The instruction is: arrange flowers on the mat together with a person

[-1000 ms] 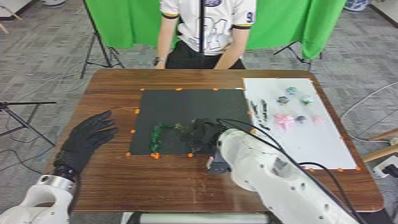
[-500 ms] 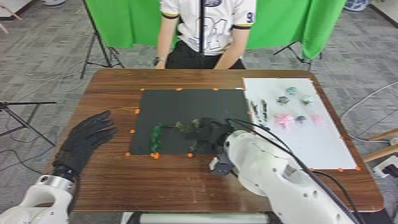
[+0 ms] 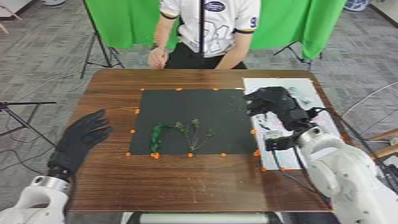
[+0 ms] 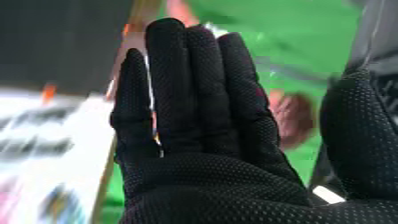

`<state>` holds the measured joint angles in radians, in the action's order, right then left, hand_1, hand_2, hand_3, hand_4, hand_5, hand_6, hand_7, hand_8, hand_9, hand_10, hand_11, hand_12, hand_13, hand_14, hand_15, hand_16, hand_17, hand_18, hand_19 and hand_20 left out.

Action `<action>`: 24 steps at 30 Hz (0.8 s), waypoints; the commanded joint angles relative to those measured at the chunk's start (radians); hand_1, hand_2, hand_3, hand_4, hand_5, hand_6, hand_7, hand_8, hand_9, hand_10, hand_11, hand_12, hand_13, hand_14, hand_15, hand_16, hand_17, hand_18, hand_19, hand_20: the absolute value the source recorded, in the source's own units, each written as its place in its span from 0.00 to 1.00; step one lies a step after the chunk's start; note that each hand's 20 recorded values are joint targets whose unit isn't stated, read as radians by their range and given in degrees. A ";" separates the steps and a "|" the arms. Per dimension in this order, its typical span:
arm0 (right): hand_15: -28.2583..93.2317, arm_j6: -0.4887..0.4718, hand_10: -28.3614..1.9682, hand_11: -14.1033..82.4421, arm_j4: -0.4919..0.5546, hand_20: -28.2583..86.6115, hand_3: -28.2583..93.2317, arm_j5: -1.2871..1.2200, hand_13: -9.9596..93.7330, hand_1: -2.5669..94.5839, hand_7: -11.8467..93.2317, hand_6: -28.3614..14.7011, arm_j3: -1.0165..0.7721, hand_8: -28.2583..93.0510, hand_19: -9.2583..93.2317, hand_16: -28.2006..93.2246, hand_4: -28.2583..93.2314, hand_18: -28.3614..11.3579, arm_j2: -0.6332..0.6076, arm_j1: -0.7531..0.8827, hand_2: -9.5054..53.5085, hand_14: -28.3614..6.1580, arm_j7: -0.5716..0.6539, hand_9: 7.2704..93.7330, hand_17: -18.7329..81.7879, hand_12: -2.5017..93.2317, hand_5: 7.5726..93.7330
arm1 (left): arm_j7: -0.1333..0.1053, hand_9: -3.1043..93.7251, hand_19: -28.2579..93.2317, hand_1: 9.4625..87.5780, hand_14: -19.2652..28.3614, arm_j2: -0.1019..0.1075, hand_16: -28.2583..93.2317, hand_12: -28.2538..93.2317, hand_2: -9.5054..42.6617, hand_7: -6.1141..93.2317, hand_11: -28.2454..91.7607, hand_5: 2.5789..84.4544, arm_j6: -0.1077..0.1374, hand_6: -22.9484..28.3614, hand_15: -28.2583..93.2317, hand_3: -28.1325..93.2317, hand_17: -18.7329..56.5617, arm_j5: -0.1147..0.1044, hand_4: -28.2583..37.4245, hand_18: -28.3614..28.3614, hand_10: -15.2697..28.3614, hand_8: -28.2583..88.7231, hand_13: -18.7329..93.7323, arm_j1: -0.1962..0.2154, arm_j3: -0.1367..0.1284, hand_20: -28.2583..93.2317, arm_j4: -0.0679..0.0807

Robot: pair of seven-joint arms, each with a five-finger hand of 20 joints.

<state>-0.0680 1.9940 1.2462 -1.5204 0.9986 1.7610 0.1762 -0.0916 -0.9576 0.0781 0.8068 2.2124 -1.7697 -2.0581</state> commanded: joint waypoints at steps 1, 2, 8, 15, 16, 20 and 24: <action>0.65 0.078 0.36 0.43 0.027 0.44 0.89 -0.024 0.55 0.19 0.37 0.53 -0.202 0.13 0.66 0.36 0.01 0.15 -0.011 0.246 0.32 0.39 -0.053 0.53 0.34 0.26 0.52 | -0.042 0.34 0.65 0.22 0.70 0.000 0.22 0.38 0.13 0.30 0.47 0.37 0.043 0.50 0.56 0.80 0.17 0.005 0.05 0.86 0.62 0.14 0.41 0.045 -0.063 0.31 -0.038; 0.63 0.073 0.37 0.41 0.030 0.44 0.89 -0.058 0.55 0.19 0.36 0.53 -0.222 0.13 0.65 0.36 0.01 0.15 -0.005 0.270 0.32 0.39 -0.077 0.53 0.34 0.26 0.52 | -0.045 0.34 0.65 0.22 0.70 0.000 0.22 0.38 0.13 0.30 0.47 0.37 0.043 0.50 0.56 0.80 0.17 0.004 0.05 0.86 0.62 0.14 0.41 0.049 -0.065 0.31 -0.041; 0.55 0.239 0.38 0.36 0.062 0.42 0.91 -0.124 0.52 0.20 0.32 0.53 -0.222 0.14 0.59 0.36 0.01 0.18 0.022 0.366 0.30 0.40 -0.255 0.52 0.34 0.25 0.52 | -0.051 0.34 0.64 0.22 0.71 -0.006 0.21 0.38 0.13 0.30 0.47 0.37 0.031 0.50 0.56 0.80 0.17 0.001 0.05 0.86 0.62 0.14 0.41 0.061 -0.059 0.31 -0.046; 0.54 0.232 0.40 0.36 0.076 0.43 0.92 -0.170 0.54 0.20 0.34 0.55 -0.232 0.13 0.58 0.37 0.01 0.19 0.085 0.382 0.29 0.42 -0.303 0.55 0.34 0.25 0.53 | -0.028 0.34 0.65 0.22 0.71 -0.008 0.21 0.38 0.14 0.29 0.47 0.38 0.013 0.51 0.55 0.80 0.19 0.011 0.06 0.84 0.62 0.14 0.42 0.033 -0.057 0.30 -0.037; 0.54 0.226 0.40 0.36 0.072 0.43 0.92 -0.173 0.54 0.20 0.35 0.55 -0.229 0.13 0.58 0.38 0.01 0.19 0.092 0.378 0.29 0.42 -0.300 0.55 0.34 0.25 0.53 | -0.019 0.34 0.65 0.22 0.71 -0.006 0.21 0.38 0.13 0.29 0.47 0.38 0.008 0.51 0.55 0.80 0.19 0.014 0.06 0.84 0.62 0.14 0.42 0.036 -0.058 0.30 -0.037; 0.55 0.176 0.39 0.37 0.059 0.43 0.92 -0.162 0.54 0.20 0.35 0.55 -0.235 0.13 0.58 0.38 0.01 0.19 0.112 0.369 0.29 0.42 -0.267 0.56 0.34 0.25 0.54 | -0.013 0.34 0.66 0.22 0.71 -0.026 0.22 0.38 0.14 0.30 0.47 0.37 0.003 0.51 0.56 0.80 0.18 0.012 0.06 0.85 0.62 0.14 0.42 0.049 -0.040 0.31 -0.036; 0.55 0.134 0.39 0.37 0.069 0.43 0.92 -0.092 0.54 0.20 0.35 0.55 -0.250 0.13 0.58 0.38 0.01 0.19 0.132 0.387 0.30 0.41 -0.250 0.56 0.34 0.25 0.54 | 0.007 0.34 0.65 0.22 0.71 -0.030 0.22 0.38 0.13 0.30 0.47 0.37 -0.015 0.51 0.56 0.80 0.18 0.018 0.06 0.86 0.62 0.14 0.42 0.051 -0.041 0.30 -0.028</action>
<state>0.1039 2.0581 1.0798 -1.7591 1.1107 2.1314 -0.0991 -0.1161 -0.9642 0.0919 0.8143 2.2420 -1.8213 -2.1009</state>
